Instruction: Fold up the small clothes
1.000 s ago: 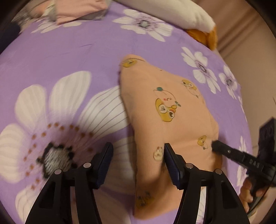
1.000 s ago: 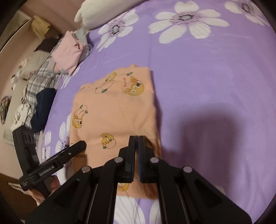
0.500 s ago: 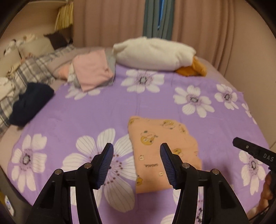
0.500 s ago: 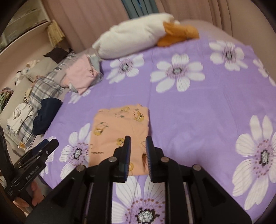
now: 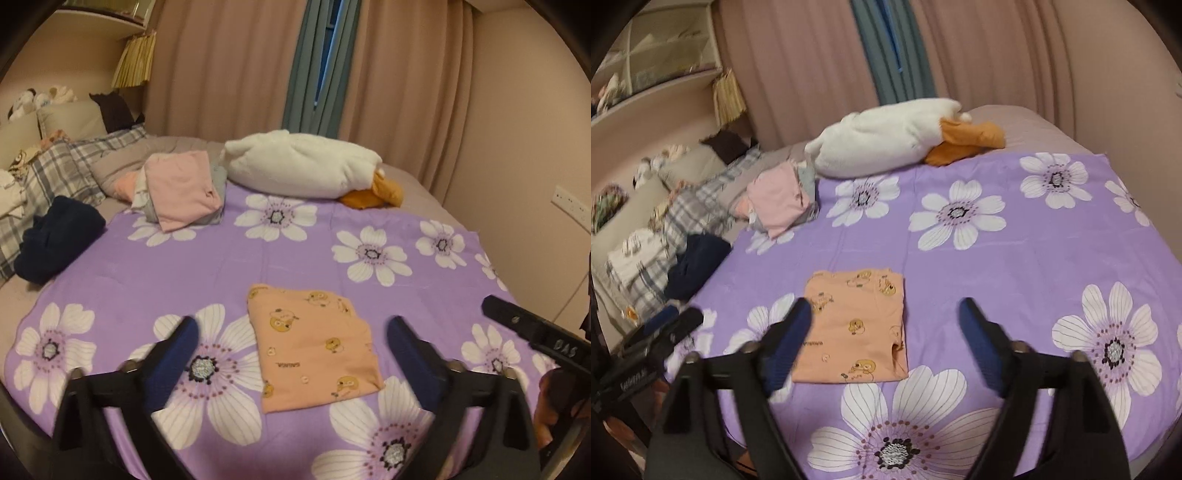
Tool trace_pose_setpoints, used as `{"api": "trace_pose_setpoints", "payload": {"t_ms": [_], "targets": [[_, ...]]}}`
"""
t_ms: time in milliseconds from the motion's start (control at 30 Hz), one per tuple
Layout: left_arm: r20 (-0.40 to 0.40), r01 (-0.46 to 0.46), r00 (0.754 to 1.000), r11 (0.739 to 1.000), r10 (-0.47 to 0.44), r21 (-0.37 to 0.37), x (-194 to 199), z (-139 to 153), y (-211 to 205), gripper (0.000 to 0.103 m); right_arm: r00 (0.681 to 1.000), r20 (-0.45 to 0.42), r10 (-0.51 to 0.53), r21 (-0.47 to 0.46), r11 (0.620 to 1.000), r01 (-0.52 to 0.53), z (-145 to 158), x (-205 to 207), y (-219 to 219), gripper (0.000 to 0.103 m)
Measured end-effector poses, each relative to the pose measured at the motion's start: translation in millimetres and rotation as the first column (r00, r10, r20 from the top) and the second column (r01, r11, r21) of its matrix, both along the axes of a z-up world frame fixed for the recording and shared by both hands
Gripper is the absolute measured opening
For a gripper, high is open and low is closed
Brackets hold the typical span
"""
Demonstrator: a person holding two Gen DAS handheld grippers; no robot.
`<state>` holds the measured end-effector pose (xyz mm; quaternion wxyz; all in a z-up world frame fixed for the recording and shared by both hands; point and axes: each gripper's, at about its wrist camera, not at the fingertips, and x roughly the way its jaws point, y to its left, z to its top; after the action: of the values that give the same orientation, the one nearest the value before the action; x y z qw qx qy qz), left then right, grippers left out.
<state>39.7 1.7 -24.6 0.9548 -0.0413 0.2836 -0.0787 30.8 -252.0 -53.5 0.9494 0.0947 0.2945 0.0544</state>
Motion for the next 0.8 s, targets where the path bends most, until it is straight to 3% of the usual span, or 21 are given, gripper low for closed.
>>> {"api": "trace_pose_setpoints", "payload": {"t_ms": [133, 300, 800], "targets": [[0.024, -0.002, 1.0, 1.0, 0.002, -0.006, -2.5, 3.5, -0.5, 0.102, 0.999, 0.04, 0.001, 0.01, 1.0, -0.002, 6.2, -12.8, 0.7, 0.103], [-0.015, 0.022, 1.0, 1.0, -0.022, 0.006, 3.1, -0.1, -4.8, 0.102, 0.999, 0.047, -0.017, -0.084, 0.996, 0.021, 5.8, -15.0, 9.5, 0.103], [0.004, 0.026, 1.0, 1.0, -0.026, 0.004, -8.5, 2.6, -8.1, 0.102, 0.999, 0.035, -0.024, -0.111, 0.993, 0.028, 5.1, -14.7, 13.3, 0.103]]}}
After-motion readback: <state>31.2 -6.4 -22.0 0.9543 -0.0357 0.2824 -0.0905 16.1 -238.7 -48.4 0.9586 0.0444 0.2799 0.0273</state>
